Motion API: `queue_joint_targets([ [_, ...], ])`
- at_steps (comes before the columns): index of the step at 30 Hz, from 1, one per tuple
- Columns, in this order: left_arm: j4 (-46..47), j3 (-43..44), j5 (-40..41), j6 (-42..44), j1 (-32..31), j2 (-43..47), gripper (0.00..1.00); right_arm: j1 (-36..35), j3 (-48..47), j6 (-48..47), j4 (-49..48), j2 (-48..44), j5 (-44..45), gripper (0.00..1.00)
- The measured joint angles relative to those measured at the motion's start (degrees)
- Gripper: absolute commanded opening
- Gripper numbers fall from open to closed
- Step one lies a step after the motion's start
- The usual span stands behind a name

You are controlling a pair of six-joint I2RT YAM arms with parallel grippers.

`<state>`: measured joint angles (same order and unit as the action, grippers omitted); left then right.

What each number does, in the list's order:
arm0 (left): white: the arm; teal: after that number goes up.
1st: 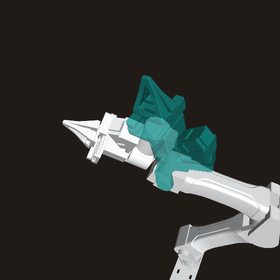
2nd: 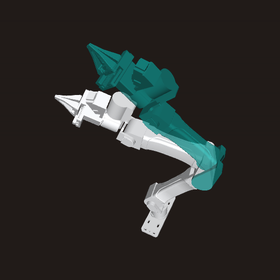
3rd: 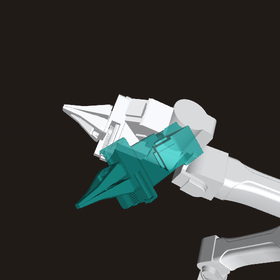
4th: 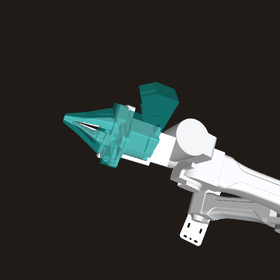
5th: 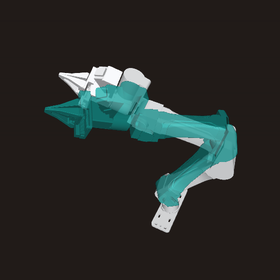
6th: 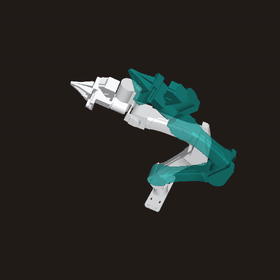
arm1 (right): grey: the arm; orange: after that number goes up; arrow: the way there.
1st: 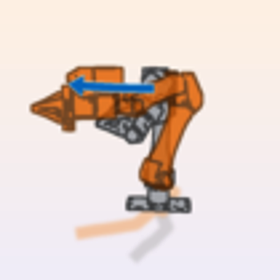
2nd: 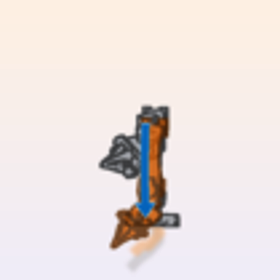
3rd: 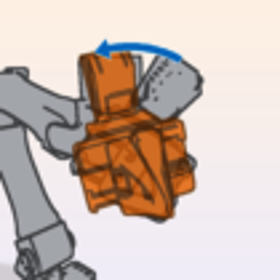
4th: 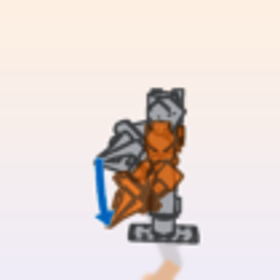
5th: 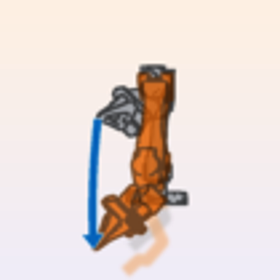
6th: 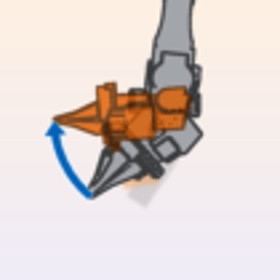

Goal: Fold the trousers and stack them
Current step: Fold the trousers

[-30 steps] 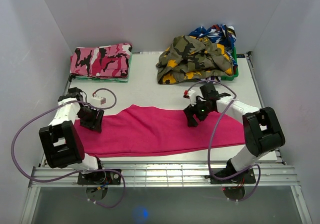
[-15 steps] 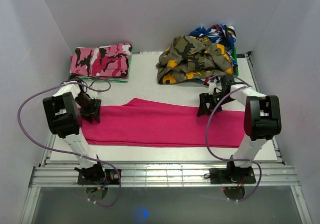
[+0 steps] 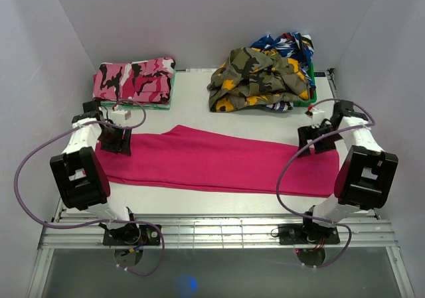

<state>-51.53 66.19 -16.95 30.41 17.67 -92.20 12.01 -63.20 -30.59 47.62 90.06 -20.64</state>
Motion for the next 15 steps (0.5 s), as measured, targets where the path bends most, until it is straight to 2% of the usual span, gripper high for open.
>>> queue_joint_targets([
  [8, 3.4, -9.7, 1.6, 0.0, 2.2, -0.3, 0.68, 22.7, 1.3, -5.7, 3.2, 4.7, 6.7, 0.88],
  [11, 4.1, -9.8, 1.5, -0.2, 2.2, -0.3, 0.68, 27.7, 1.4, -6.3, 3.3, 4.7, 7.5, 0.88],
  [15, 4.2, -9.8, 1.5, -0.5, 2.2, -0.3, 0.68, 30.1, 4.0, -6.8, 2.5, 5.1, 8.3, 0.84],
])
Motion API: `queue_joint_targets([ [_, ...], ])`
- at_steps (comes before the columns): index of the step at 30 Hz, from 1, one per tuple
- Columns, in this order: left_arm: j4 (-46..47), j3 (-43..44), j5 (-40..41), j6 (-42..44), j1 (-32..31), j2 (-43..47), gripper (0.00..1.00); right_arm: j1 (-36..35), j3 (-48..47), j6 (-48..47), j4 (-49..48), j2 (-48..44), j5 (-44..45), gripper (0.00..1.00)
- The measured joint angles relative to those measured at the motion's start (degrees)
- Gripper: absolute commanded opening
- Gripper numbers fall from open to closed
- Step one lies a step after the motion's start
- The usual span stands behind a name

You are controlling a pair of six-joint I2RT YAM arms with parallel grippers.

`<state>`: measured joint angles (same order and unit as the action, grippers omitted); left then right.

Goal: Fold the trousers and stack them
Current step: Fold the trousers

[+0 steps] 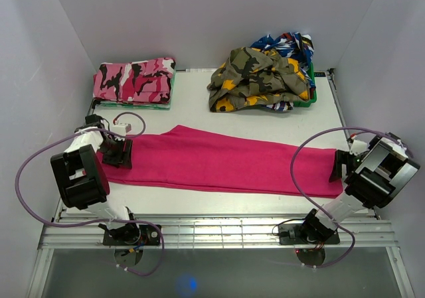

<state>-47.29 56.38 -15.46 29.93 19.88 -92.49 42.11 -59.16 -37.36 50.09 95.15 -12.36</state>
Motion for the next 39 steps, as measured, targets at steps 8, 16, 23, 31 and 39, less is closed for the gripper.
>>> queue_joint_targets([
  [8, 0.0, 0.7, -0.2, -0.8, 0.0, 0.0, 0.68, 0.0, 3.2, 1.4, -2.0, 0.6, 1.9, 0.53],
  [16, 0.0, 0.8, -0.9, -1.6, 0.0, 0.0, 0.68, 0.3, 2.8, 1.0, 0.5, 2.3, -3.1, 0.08],
  [23, 0.8, 0.8, -2.9, -1.9, 0.0, 1.0, 0.68, 3.1, -10.5, -0.1, 10.1, 6.3, -6.0, 0.08],
  [31, 1.0, 0.8, -2.9, -1.7, 0.0, 3.7, 0.69, 5.2, -21.0, -2.7, 22.3, 9.7, -8.5, 0.08],
  [39, 1.2, -2.8, -2.9, -1.9, 0.0, 3.8, 0.68, -4.4, -14.4, -0.3, 21.2, -3.2, -19.6, 0.08],
])
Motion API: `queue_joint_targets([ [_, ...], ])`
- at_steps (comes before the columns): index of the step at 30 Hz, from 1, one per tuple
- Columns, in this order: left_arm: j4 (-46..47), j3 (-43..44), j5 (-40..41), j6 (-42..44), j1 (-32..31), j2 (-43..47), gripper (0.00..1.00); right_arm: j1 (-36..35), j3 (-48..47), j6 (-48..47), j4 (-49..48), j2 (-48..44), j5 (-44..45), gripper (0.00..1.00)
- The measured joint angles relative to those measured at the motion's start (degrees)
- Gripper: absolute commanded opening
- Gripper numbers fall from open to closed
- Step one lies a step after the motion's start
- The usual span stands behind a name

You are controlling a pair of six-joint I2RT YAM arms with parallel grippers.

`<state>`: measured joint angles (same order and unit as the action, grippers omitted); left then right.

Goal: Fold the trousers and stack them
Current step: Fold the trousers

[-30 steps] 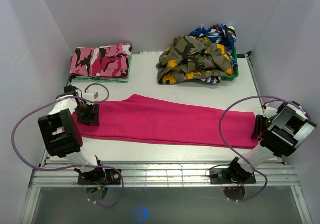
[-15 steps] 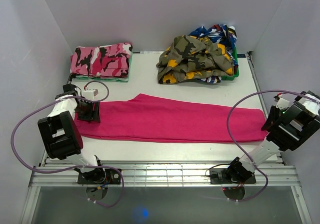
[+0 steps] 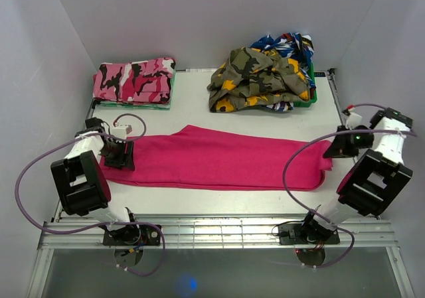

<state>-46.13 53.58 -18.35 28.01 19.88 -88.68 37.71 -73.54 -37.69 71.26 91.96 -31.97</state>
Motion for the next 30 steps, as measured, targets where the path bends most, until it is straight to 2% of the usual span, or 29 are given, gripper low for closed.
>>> queue_joint_targets([
  [4, 0.1, -0.8, -0.2, -0.4, 0.0, -0.2, 0.68, -13.1, 2.7, 6.4, -5.0, -6.7, -5.1, 0.08],
  [8, 1.1, -0.8, -0.4, -1.5, 0.0, -1.3, 0.66, -25.2, 4.9, 17.2, -14.4, -9.8, -8.1, 0.08],
  [16, 2.5, -1.2, -0.6, -3.9, 0.2, -1.8, 0.66, -47.3, 9.9, 39.8, -36.8, -10.5, -6.6, 0.08],
  [19, 3.2, -1.7, -0.6, -4.3, 0.2, -1.5, 0.67, -53.5, 9.5, 44.3, -42.5, -8.0, -6.3, 0.08],
  [30, 5.9, -4.3, -0.7, -5.7, 0.3, 0.9, 0.69, -68.7, 7.3, 57.2, -59.2, 3.4, -2.9, 0.08],
])
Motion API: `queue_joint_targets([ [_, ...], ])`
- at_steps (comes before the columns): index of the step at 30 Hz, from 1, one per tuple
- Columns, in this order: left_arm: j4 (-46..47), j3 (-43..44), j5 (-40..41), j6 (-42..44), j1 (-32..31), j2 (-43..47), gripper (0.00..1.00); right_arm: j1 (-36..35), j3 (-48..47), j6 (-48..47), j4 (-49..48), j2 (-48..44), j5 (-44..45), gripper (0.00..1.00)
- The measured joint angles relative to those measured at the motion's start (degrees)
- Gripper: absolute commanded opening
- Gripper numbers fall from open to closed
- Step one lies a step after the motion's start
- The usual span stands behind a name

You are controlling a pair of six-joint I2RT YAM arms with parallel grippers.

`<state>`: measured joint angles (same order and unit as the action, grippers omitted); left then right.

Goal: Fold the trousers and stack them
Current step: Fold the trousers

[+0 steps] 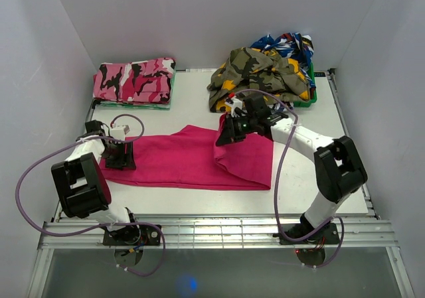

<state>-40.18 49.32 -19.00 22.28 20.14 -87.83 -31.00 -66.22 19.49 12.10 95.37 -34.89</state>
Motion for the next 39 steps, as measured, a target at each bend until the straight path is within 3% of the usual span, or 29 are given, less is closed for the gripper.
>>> queue_joint_targets([
  [18, 2.5, -2.3, 0.1, -0.5, 0.0, 2.0, 0.71, -13.0, -5.9, 7.7, -10.8, 10.6, 5.2, 0.08],
  [39, 4.0, -3.9, 0.1, -0.3, 0.0, 3.3, 0.73, -19.3, -10.2, 11.6, -12.9, 17.7, 7.9, 0.08],
])
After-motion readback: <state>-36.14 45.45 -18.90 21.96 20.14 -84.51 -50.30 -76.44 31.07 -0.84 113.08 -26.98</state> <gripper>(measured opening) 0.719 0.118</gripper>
